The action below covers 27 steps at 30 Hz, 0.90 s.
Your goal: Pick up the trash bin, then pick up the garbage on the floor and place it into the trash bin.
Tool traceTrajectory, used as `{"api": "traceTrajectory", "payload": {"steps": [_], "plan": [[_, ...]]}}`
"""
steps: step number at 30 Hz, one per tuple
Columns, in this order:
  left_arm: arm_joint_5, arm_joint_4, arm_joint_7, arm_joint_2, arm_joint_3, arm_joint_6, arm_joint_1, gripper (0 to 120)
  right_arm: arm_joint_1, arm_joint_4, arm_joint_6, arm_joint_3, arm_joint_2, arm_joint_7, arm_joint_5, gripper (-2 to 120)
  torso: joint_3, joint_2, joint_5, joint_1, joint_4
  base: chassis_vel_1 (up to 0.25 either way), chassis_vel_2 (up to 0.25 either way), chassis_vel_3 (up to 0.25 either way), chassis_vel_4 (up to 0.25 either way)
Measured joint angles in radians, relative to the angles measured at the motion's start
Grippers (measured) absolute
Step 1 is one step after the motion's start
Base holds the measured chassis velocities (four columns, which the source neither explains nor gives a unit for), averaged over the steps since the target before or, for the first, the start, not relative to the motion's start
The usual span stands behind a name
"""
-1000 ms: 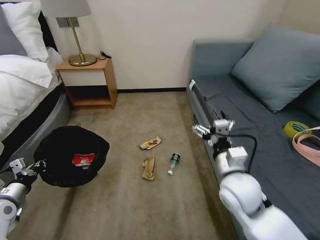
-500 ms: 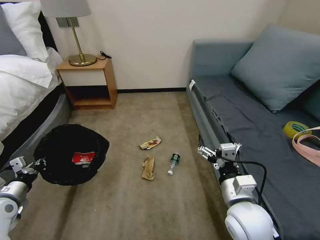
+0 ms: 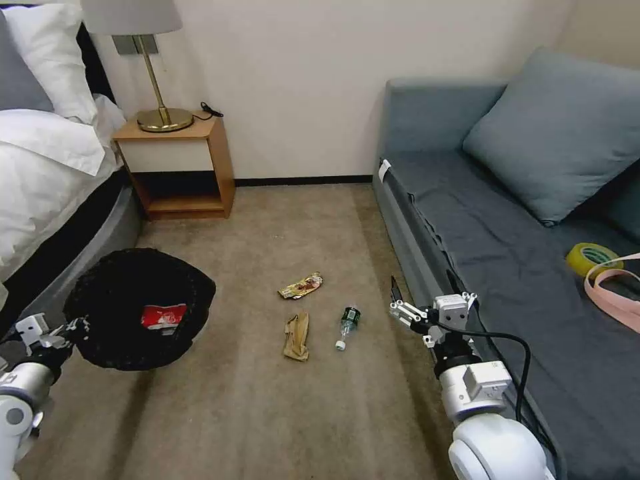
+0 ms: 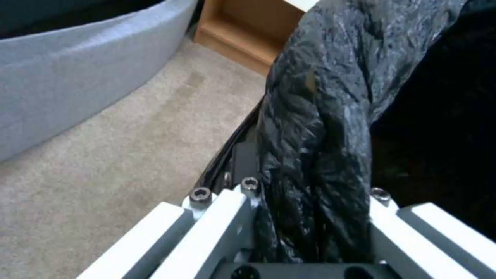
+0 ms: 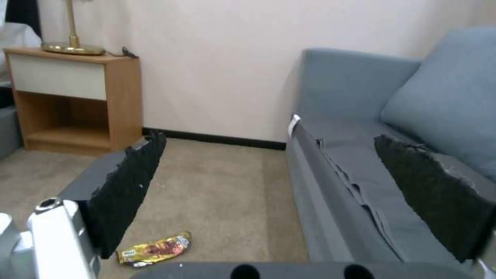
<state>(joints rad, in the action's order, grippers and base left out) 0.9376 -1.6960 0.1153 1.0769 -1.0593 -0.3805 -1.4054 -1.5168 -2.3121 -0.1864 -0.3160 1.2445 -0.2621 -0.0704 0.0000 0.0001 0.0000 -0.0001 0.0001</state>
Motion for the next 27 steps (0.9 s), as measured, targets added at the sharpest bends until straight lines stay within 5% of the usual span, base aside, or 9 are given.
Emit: {"api": "traceTrajectory", "payload": {"steps": [27], "plan": [[0.02, 0.038, 0.013, -0.02, -0.008, 0.013, 0.003, 2, -0.043, -0.005, 0.017, -0.009, 0.016, 0.03, 0.023, 100, 0.0, 0.0, 0.0, 0.0, 0.0, -0.002, 0.002, 0.002, -0.002]]}}
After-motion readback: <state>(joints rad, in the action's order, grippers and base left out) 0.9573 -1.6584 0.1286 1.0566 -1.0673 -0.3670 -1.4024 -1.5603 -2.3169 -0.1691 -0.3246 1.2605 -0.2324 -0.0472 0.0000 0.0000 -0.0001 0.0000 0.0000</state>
